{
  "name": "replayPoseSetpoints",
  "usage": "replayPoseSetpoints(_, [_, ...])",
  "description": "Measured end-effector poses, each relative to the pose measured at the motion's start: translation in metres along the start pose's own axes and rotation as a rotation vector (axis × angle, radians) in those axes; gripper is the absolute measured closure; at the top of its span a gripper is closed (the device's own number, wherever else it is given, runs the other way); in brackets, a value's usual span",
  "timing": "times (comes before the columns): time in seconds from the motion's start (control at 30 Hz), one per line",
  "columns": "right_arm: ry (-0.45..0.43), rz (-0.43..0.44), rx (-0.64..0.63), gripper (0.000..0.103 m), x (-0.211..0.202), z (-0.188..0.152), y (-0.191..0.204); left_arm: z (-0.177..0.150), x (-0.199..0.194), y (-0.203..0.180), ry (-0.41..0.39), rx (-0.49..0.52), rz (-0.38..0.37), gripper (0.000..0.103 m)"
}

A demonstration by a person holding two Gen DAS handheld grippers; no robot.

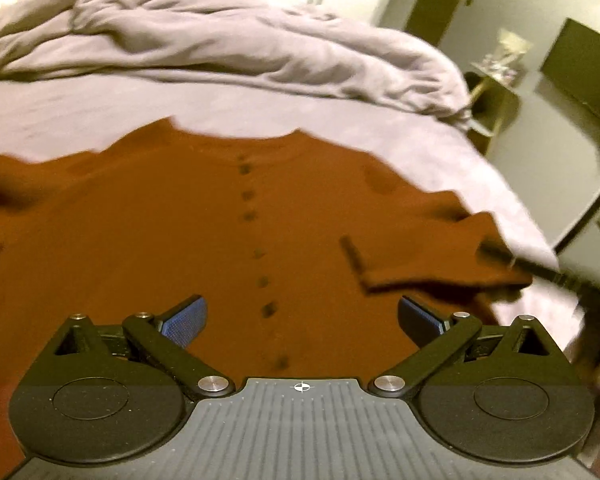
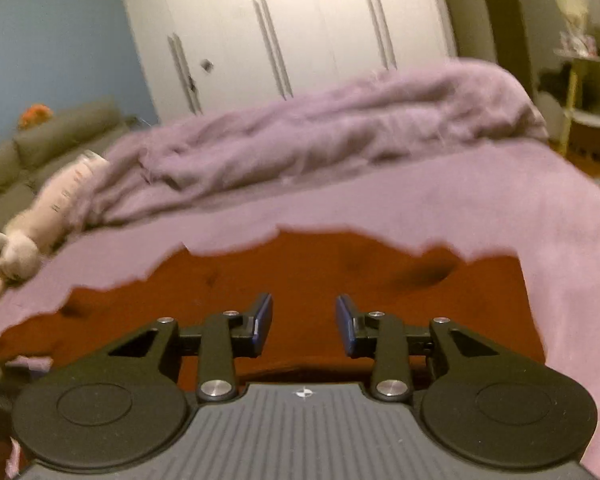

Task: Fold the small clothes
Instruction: 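Grasp the ribbed sleeve cuff with the left gripper, then carry the held sleeve across the cardigan body with the left gripper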

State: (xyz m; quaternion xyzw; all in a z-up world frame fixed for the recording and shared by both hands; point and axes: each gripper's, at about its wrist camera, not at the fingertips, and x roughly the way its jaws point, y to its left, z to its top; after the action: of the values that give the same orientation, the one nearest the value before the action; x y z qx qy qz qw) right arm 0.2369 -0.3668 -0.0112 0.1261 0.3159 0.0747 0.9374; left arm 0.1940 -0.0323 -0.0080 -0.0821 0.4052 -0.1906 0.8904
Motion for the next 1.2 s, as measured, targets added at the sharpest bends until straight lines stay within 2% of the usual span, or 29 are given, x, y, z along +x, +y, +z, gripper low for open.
replayPoseSetpoints(0.07, [0.034,-0.053,0.055,0.070,0.005,-0.014,-0.011,0.009,0.020,-0.010,0.007,-0.005,-0.046,0.000])
replayPoseSetpoints(0.2, [0.072,-0.133,0.078,0.070,0.001,-0.047,-0.016,0.020,0.071,-0.015,0.075,-0.109,-0.133,0.007])
replayPoseSetpoints(0.23, [0.071,-0.145,0.065,0.070,-0.008,-0.064,-0.015,0.022,0.085,-0.016,0.100,-0.142,-0.147,0.010])
replayPoseSetpoints(0.3, [0.071,-0.164,0.053,0.070,-0.015,-0.075,-0.016,0.021,0.106,-0.014,0.142,-0.202,-0.176,0.019])
replayPoseSetpoints(0.33, [0.072,-0.175,0.049,0.070,-0.017,-0.078,-0.018,0.021,0.118,-0.012,0.167,-0.242,-0.187,0.024])
replayPoseSetpoints(0.37, [0.072,-0.187,0.042,0.070,-0.019,-0.080,-0.019,0.019,0.125,-0.010,0.176,-0.265,-0.188,0.024])
replayPoseSetpoints(0.4, [0.068,-0.199,0.030,0.070,-0.021,-0.082,-0.021,0.019,0.130,-0.010,0.167,-0.280,-0.189,0.024])
replayPoseSetpoints(0.47, [0.062,-0.214,0.016,0.070,-0.023,-0.086,-0.025,0.023,0.134,-0.011,0.157,-0.301,-0.187,0.031])
replayPoseSetpoints(0.53, [0.062,-0.219,0.025,0.070,-0.025,-0.082,-0.026,0.027,0.136,-0.014,0.153,-0.309,-0.184,0.054])
replayPoseSetpoints(0.6, [0.063,-0.226,0.028,0.069,-0.025,-0.081,-0.027,0.027,0.136,-0.018,0.159,-0.297,-0.178,0.061])
replayPoseSetpoints(0.67, [0.054,-0.237,0.013,0.069,-0.025,-0.080,-0.026,0.027,0.138,-0.025,0.161,-0.248,-0.142,0.071])
replayPoseSetpoints(0.73, [0.035,-0.265,-0.014,0.068,-0.025,-0.077,-0.025,0.026,0.136,-0.030,0.155,-0.188,-0.103,0.087])
replayPoseSetpoints(0.8, [0.018,-0.315,-0.056,0.066,-0.025,-0.075,-0.024,0.025,0.136,-0.031,0.148,-0.161,-0.098,0.092])
replayPoseSetpoints(0.93, [0.009,-0.433,-0.138,0.066,-0.018,-0.071,-0.026,0.025,0.133,-0.027,0.128,-0.177,-0.108,0.096])
replayPoseSetpoints(1.2, [0.015,-0.483,-0.182,0.066,-0.006,-0.065,-0.035,0.035,0.118,-0.024,0.088,-0.197,-0.144,0.098])
